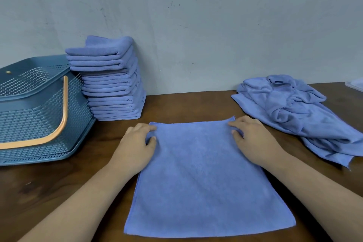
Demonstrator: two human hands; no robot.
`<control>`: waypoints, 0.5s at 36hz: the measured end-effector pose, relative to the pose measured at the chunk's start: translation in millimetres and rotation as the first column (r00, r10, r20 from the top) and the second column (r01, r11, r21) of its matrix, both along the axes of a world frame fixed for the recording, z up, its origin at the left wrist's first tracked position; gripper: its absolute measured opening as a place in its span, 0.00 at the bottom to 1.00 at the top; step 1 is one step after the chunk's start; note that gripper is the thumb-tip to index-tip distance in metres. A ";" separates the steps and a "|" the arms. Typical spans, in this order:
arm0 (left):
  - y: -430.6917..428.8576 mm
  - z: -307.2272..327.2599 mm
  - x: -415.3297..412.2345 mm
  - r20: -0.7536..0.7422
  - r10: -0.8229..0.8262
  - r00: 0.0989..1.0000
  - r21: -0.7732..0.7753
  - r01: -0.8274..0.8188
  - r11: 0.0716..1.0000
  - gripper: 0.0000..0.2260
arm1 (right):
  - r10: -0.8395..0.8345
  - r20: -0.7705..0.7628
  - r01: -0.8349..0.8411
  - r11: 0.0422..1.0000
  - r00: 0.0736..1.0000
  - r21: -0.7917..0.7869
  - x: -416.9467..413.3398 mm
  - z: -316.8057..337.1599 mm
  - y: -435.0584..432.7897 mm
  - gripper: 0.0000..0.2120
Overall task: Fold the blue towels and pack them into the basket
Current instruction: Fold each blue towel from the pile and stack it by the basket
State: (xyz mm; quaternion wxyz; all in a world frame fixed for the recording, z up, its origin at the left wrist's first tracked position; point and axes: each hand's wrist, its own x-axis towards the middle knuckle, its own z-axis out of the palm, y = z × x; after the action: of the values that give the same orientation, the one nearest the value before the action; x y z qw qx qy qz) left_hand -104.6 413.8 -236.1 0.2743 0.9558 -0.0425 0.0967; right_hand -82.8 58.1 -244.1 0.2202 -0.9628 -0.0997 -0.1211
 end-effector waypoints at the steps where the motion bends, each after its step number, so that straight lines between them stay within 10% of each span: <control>1: -0.6 -2.1 -0.2 0.000 0.002 1.000 0.044 -0.002 0.999 0.17 | -0.002 -0.004 0.002 1.000 1.000 0.001 -0.2 -0.6 -0.2 0.17; 18: -3.1 2.0 -3.3 -0.077 0.049 0.996 0.231 -0.030 0.973 0.24 | -0.177 0.030 0.178 0.943 0.984 -0.279 -5.9 0.1 3.6 0.22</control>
State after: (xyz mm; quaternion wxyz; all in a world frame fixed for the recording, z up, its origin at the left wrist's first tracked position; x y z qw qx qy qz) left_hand -108.0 410.6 -234.1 0.1616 0.9849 -0.0230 0.0574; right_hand -88.8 61.7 -244.1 0.0692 -0.9890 -0.0292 -0.1273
